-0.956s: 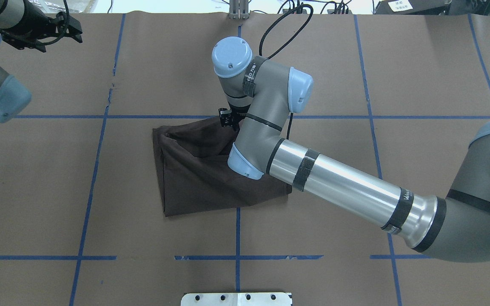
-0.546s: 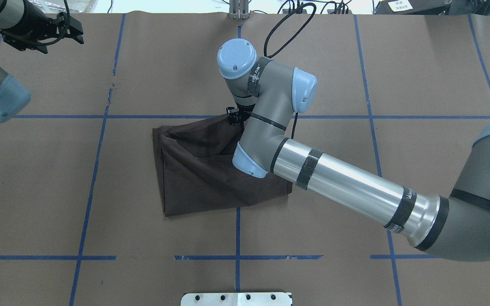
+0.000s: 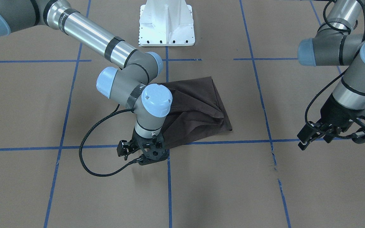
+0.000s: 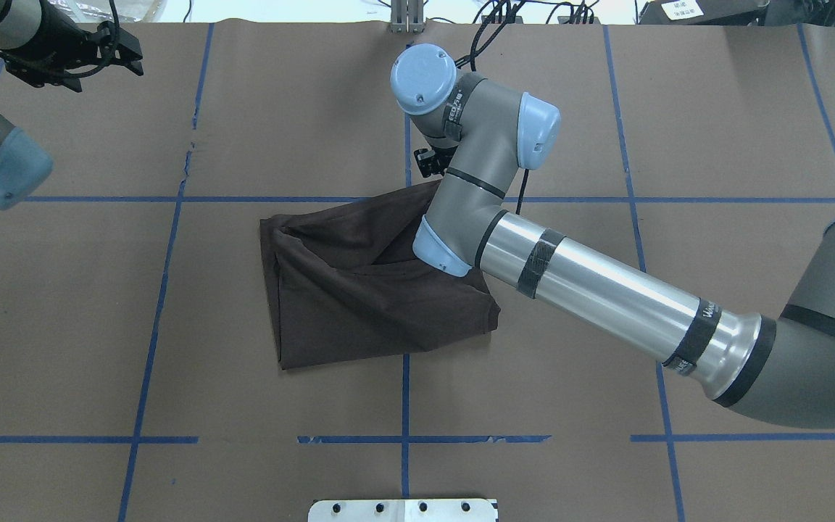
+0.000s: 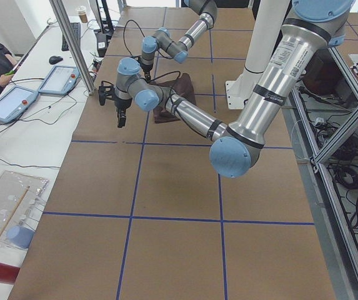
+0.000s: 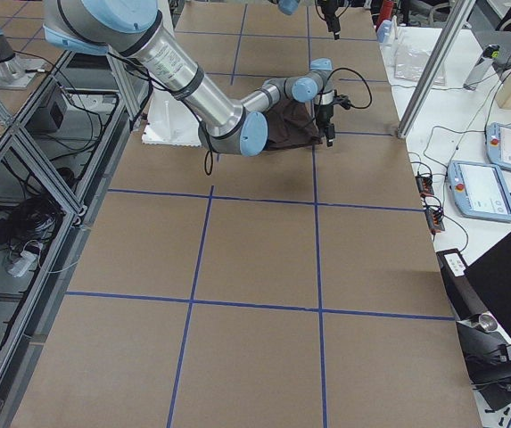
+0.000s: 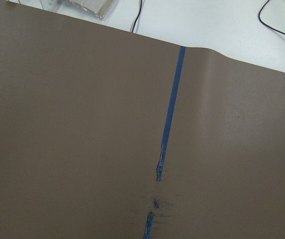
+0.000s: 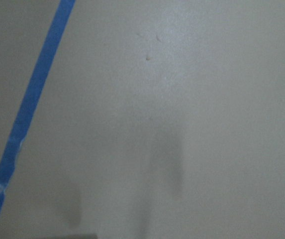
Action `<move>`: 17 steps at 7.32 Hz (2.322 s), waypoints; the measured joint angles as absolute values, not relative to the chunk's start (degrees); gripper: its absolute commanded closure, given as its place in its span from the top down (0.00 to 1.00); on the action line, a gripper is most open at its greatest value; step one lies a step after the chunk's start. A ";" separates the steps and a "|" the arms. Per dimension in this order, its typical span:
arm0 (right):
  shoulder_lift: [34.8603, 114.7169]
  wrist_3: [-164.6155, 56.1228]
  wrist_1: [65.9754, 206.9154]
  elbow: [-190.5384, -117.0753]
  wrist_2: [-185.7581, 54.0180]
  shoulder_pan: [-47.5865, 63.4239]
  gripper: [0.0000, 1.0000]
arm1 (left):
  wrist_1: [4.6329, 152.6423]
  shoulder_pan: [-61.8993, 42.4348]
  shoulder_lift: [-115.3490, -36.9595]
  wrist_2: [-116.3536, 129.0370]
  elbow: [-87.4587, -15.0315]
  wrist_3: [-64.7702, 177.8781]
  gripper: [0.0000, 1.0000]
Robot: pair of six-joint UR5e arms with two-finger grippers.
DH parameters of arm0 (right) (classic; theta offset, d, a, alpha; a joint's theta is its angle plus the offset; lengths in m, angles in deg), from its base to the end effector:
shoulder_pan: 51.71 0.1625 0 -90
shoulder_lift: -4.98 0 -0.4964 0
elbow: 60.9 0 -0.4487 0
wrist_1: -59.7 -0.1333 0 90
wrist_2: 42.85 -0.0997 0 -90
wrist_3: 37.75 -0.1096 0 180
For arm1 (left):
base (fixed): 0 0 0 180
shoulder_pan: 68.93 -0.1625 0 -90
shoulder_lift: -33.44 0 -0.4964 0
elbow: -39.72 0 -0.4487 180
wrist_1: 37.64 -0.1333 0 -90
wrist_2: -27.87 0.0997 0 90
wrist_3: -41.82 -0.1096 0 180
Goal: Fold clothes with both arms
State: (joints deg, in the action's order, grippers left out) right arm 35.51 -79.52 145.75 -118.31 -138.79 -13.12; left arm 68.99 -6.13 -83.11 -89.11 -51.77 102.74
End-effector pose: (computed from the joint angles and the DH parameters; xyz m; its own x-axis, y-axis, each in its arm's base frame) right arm -0.6815 -0.6999 0.2543 0.8789 -0.2477 0.4077 0.1149 0.9394 0.3230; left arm 0.2719 -0.7119 0.3950 0.5985 -0.2169 -0.7712 0.4073 0.9113 0.0597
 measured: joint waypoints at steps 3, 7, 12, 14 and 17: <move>35.17 -83.51 142.77 -121.21 -149.44 -11.37 1.00 | 70.08 -8.03 -83.50 -89.20 -52.58 104.01 0.99; 37.31 -88.99 142.39 -125.66 -161.19 -7.06 1.00 | 76.17 -24.57 -86.69 -84.42 -51.04 123.63 0.83; 38.05 -89.71 142.32 -126.61 -161.94 -6.01 1.00 | 81.21 -29.85 -90.96 -79.61 -42.53 129.75 0.68; 38.35 -89.77 142.29 -126.67 -161.94 -6.06 1.00 | 80.99 -29.90 -89.78 -79.25 -43.08 129.53 0.68; 39.08 -89.78 142.17 -126.78 -161.94 -6.16 1.00 | 78.17 -29.96 -87.95 -79.31 -46.52 129.21 0.68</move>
